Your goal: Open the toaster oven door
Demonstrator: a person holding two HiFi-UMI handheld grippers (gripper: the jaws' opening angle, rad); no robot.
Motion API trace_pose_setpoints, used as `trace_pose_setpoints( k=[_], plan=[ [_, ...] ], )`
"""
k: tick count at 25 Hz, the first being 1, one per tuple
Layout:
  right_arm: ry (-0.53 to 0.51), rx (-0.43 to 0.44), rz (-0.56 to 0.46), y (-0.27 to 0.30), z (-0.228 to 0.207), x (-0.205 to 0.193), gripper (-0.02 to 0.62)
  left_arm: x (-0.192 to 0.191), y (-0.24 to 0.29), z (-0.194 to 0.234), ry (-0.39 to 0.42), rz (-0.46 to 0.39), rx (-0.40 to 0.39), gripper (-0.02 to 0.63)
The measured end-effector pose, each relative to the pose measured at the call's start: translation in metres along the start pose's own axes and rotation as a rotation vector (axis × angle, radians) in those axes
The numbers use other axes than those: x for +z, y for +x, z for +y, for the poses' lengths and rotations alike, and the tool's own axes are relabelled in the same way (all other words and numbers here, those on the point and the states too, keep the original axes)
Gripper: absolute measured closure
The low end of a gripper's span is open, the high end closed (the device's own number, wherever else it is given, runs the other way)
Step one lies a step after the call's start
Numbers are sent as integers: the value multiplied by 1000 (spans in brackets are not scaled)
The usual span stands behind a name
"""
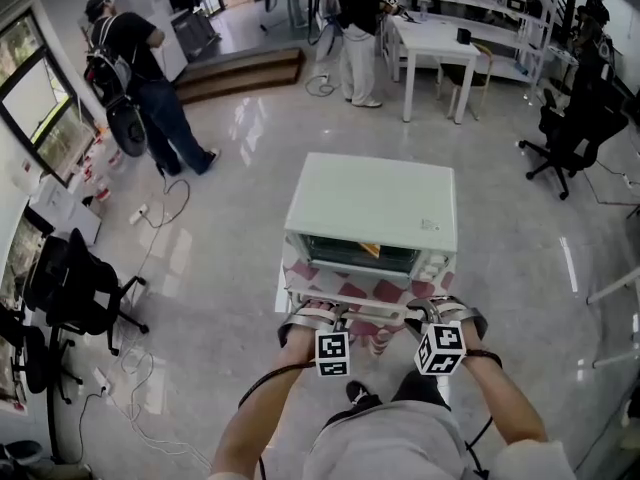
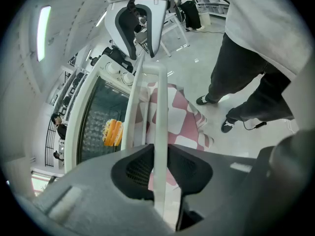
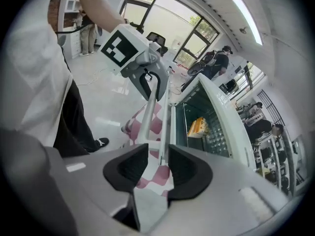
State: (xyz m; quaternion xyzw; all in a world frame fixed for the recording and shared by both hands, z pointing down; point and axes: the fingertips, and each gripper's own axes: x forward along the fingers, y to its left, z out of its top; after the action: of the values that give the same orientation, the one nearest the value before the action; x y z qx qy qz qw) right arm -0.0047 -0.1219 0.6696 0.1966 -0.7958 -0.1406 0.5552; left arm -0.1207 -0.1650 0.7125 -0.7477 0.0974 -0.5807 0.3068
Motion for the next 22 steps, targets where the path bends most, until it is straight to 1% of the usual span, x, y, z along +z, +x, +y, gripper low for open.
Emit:
trace_pose_setpoints(
  k=[2, 5, 8, 9, 11, 16, 18, 22],
  plan=[
    [-43, -25, 37, 2, -1, -11, 466, 0, 0, -2, 1, 0, 6, 531],
    [-140, -78, 92, 10, -1, -19, 472, -1, 1, -4, 2, 1, 12, 531],
    [-226, -104, 132, 20, 0, -23, 486, 1, 0, -5, -4, -3, 13, 529],
    [-256, -113, 151, 23, 0, -26, 500, 1, 0, -5, -7, -6, 14, 529],
    [-294, -118, 168, 30, 1, -27, 511, 1, 0, -6, -9, -8, 16, 528],
    [-288, -117, 158, 37, 2, -27, 526, 1, 1, -7, -15, -11, 18, 528],
    [-272, -109, 142, 35, 3, -24, 526, 1, 0, -7, -19, -13, 20, 528],
    [-280, -115, 140, 37, 5, -26, 526, 2, 1, -9, -25, -16, 23, 526]
  ],
)
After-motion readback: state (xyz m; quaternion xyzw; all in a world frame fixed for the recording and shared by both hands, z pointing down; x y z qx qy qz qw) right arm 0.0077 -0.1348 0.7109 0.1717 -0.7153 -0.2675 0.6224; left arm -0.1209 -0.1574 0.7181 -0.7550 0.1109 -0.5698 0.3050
